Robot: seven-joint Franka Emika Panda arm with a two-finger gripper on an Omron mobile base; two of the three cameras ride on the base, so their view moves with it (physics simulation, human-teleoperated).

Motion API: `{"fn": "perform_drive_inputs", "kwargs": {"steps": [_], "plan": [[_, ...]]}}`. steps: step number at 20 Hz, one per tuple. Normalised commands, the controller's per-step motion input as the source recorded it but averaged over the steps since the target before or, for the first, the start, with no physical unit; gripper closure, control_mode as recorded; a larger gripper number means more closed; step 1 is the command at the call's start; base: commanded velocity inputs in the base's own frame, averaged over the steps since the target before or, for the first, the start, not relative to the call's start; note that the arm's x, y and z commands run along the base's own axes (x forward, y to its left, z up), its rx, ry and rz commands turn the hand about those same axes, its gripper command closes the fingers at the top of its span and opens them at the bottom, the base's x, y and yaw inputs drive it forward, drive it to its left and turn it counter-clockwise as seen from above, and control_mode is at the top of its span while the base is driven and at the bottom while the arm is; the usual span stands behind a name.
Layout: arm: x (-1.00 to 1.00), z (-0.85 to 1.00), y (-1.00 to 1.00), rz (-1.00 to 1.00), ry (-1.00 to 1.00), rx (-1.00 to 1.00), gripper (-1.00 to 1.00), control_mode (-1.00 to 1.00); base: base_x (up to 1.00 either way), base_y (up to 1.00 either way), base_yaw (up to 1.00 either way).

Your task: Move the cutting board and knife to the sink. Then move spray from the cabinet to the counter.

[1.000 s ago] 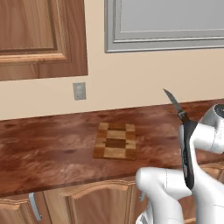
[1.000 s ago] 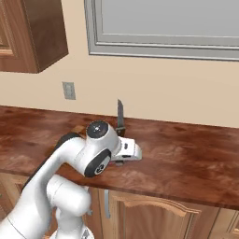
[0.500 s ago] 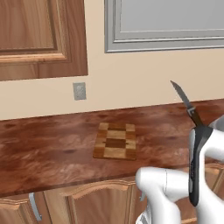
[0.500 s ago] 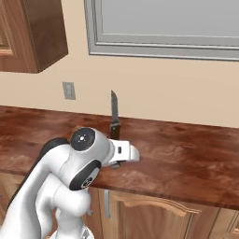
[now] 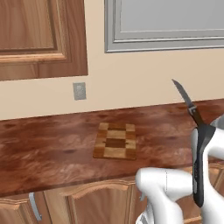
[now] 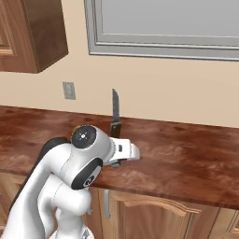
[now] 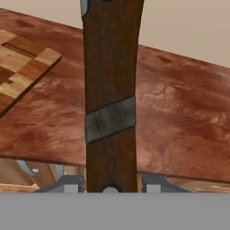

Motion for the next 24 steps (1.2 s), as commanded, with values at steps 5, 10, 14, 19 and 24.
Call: {"fn": "perform_drive_inputs", "kwargs": {"steps": [5,10,14,19,24], "plan": [[0.00,0.00,0.00,0.00,0.00,0.00,1.00,1.00,-0.72,-0.04,0.00],[0.00,0.00,0.00,0.00,0.00,0.00,1.00,1.00,-0.84,-0.01,0.00],[0.00,0.00,0.00,0.00,0.00,0.00,1.00,1.00,-0.79,-0.04,0.00],[0.00,0.00,0.00,0.00,0.00,0.00,1.00,1.00,-0.68,-0.04,0.00],[0.00,0.00,0.00,0.00,0.00,0.00,1.00,1.00,-0.29,-0.02,0.09]]}}
